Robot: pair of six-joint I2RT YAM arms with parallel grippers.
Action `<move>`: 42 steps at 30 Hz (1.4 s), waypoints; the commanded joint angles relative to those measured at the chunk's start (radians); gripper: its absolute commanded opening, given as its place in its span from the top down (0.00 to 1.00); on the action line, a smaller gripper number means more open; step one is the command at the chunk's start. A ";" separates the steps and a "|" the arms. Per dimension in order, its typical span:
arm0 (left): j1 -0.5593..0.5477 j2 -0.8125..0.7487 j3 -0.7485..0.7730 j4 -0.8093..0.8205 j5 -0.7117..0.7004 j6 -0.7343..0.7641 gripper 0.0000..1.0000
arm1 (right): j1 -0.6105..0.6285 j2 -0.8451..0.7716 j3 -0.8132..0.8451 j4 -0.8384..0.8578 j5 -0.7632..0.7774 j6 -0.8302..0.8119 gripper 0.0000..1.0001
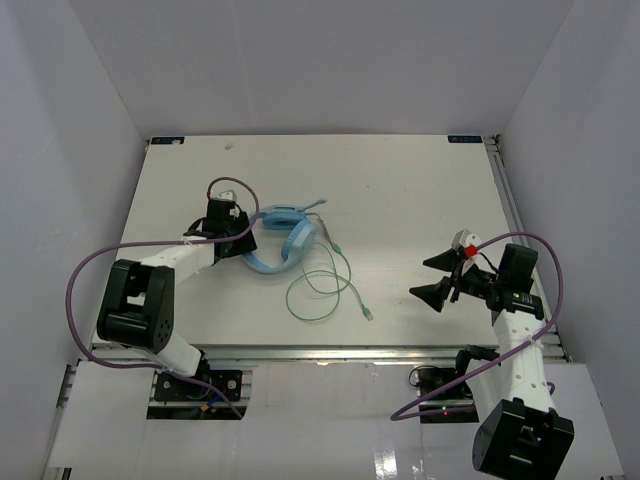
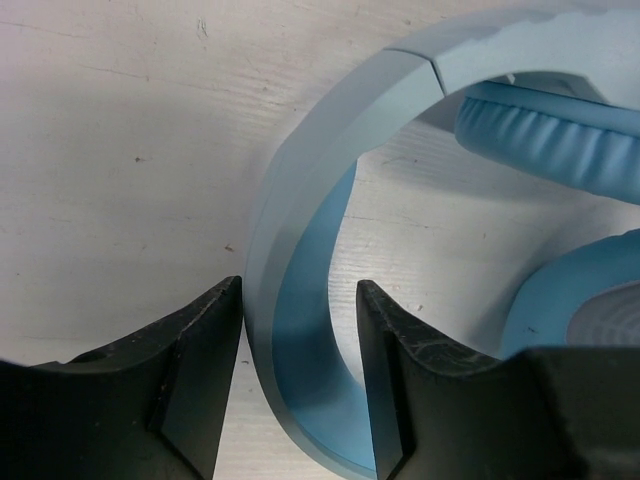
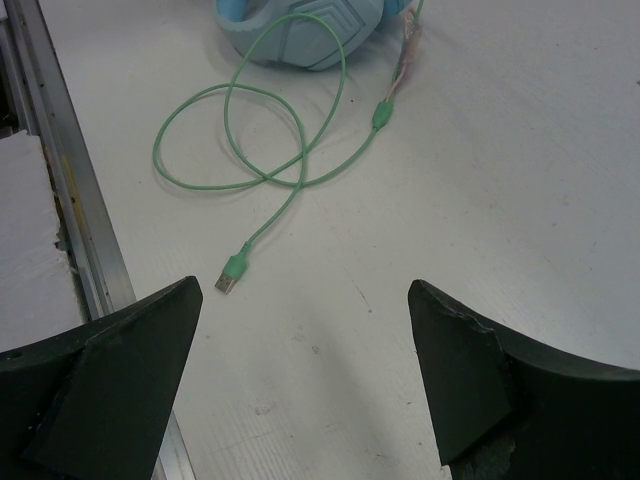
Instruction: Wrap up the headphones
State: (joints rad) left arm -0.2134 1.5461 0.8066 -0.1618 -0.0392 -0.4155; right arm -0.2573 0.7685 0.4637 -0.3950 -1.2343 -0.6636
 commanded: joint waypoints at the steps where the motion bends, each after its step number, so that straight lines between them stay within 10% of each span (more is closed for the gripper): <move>1: -0.006 0.008 -0.004 0.030 -0.025 0.026 0.42 | 0.000 0.005 0.039 -0.010 -0.028 -0.021 0.10; 28: -0.008 -0.179 0.035 -0.072 0.051 0.037 1.00 | 0.000 0.015 0.049 -0.072 -0.038 -0.091 0.10; 42: -0.006 -0.440 0.195 -0.314 0.197 -0.052 1.00 | 0.337 0.159 0.373 -0.012 0.255 0.175 0.10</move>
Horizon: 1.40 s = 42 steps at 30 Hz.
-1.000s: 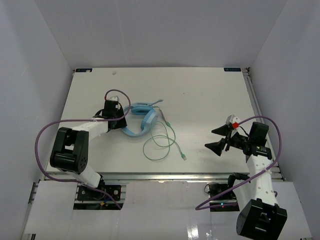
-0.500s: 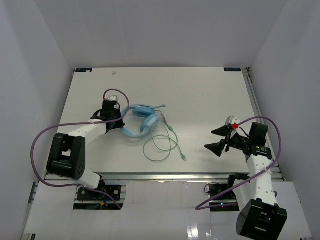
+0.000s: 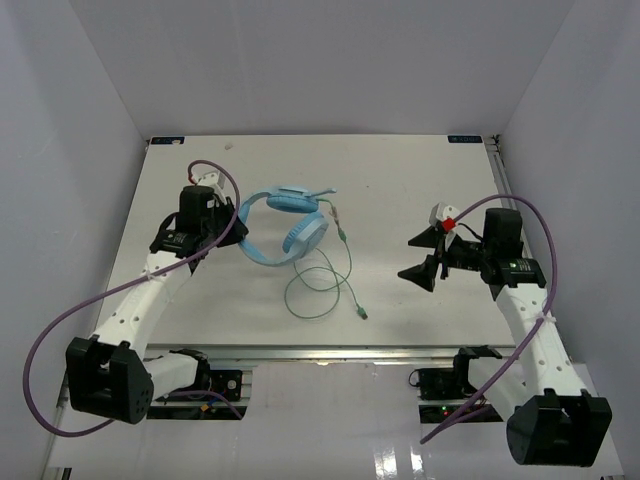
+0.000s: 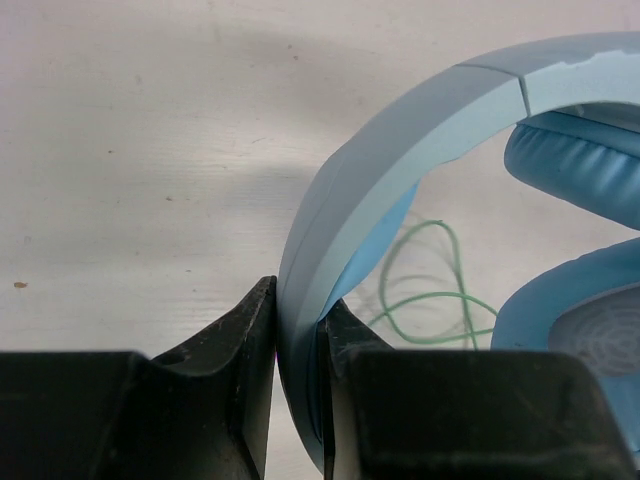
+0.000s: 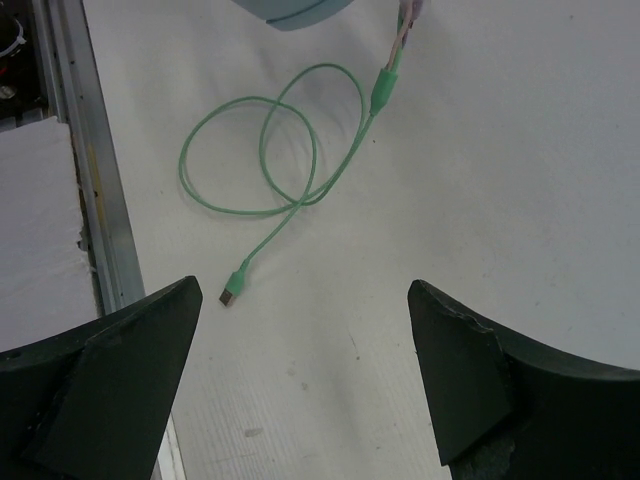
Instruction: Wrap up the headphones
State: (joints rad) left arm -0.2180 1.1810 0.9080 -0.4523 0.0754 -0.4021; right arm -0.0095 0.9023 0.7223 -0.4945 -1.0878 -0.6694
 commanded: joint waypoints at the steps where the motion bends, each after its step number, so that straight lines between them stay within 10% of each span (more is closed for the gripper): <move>1: -0.001 -0.082 0.113 -0.034 0.087 -0.075 1.00 | 0.100 0.032 0.129 0.116 0.114 0.210 0.10; 14: -0.001 -0.084 0.365 -0.080 0.211 -0.247 1.00 | 0.308 0.136 0.253 0.327 0.297 0.585 0.10; 42: -0.002 -0.015 0.585 -0.042 0.288 -0.520 1.00 | 0.475 0.438 0.366 0.668 -0.032 0.582 0.10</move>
State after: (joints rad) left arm -0.2182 1.1748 1.4334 -0.5802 0.3171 -0.8304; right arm 0.4561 1.2913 1.0253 0.1225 -1.1284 -0.0409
